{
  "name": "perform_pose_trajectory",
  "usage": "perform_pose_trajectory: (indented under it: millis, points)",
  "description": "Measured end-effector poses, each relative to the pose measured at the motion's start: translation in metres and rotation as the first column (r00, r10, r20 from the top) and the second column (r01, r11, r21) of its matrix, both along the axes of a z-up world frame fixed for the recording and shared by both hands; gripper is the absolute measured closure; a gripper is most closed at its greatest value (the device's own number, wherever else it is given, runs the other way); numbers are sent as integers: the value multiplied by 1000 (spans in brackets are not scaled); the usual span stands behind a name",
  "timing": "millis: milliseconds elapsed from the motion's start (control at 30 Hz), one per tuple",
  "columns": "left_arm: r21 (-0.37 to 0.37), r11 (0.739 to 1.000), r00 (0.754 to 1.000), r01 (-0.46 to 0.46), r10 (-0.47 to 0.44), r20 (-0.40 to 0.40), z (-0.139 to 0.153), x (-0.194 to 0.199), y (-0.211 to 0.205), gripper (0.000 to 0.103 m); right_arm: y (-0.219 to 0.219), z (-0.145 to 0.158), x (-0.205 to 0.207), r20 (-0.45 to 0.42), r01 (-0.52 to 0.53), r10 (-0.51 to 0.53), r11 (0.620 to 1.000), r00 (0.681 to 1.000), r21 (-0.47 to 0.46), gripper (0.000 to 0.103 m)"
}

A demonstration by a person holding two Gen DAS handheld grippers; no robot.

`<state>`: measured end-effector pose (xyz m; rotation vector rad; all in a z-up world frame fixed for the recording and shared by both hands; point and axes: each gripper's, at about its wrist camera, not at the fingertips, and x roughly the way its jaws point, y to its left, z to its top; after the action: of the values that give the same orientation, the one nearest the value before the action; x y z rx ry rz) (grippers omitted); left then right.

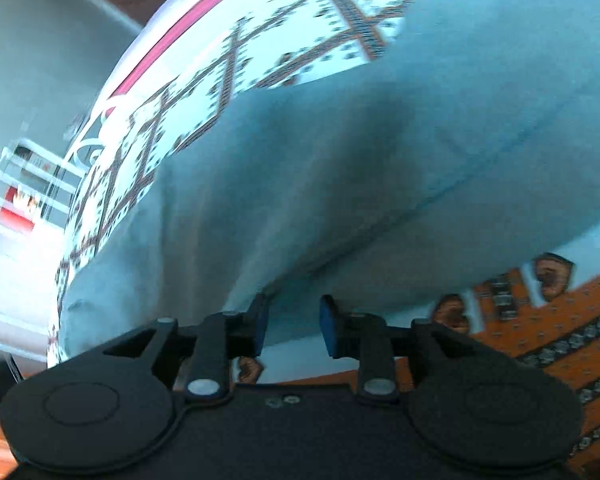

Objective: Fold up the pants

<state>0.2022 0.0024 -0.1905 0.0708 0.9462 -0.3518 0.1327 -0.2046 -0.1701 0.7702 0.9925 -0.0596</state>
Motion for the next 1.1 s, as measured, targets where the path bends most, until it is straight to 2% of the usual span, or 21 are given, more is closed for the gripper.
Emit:
perform_pose_trajectory:
  millis: [133, 233, 500, 533, 633, 700, 767, 900, 933, 1067, 1100]
  points:
    - [-10, 1000, 1000, 1, -1, -2, 2, 0, 3, 24, -34, -8, -9, -8, 143, -143, 985, 990, 92, 77]
    - [-11, 1000, 1000, -1, 1, 0, 2, -2, 4, 24, -58, -21, -9, -29, 266, -265, 949, 964, 167, 77]
    - [-8, 1000, 1000, -6, 6, 7, -3, 4, -2, 23, -84, -36, -1, -11, 426, -434, 879, 901, 214, 91]
    - [-7, 1000, 1000, -6, 6, 6, -3, 5, -2, 22, -84, -36, -2, -12, 427, -434, 879, 901, 211, 103]
    - [-3, 1000, 1000, -4, 4, 9, -3, 4, -2, 22, -76, -23, -7, 58, 389, -397, 914, 916, 112, 103]
    - [-4, 1000, 1000, -3, 3, 11, -3, 4, -2, 22, -68, -8, -13, 106, 349, -346, 937, 932, -14, 103]
    - [-5, 1000, 1000, -4, 4, 11, -2, 4, -2, 22, -64, 4, -22, 132, 314, -302, 946, 944, -85, 103]
    - [-9, 1000, 1000, 1, -1, 11, -1, 3, -1, 22, -51, 23, -45, 181, 262, -231, 950, 956, -167, 103]
    - [-7, 1000, 1000, 3, -3, 12, -2, 3, -1, 22, -50, 21, -51, 176, 258, -227, 950, 958, -174, 103]
    - [0, 1000, 1000, 5, -5, 18, -2, 2, -2, 22, -56, -22, -45, 38, 241, -238, 953, 971, -182, 103]
    - [-2, 1000, 1000, 5, -5, 18, -2, 2, -2, 22, -58, -25, -42, 35, 239, -236, 954, 971, -181, 103]
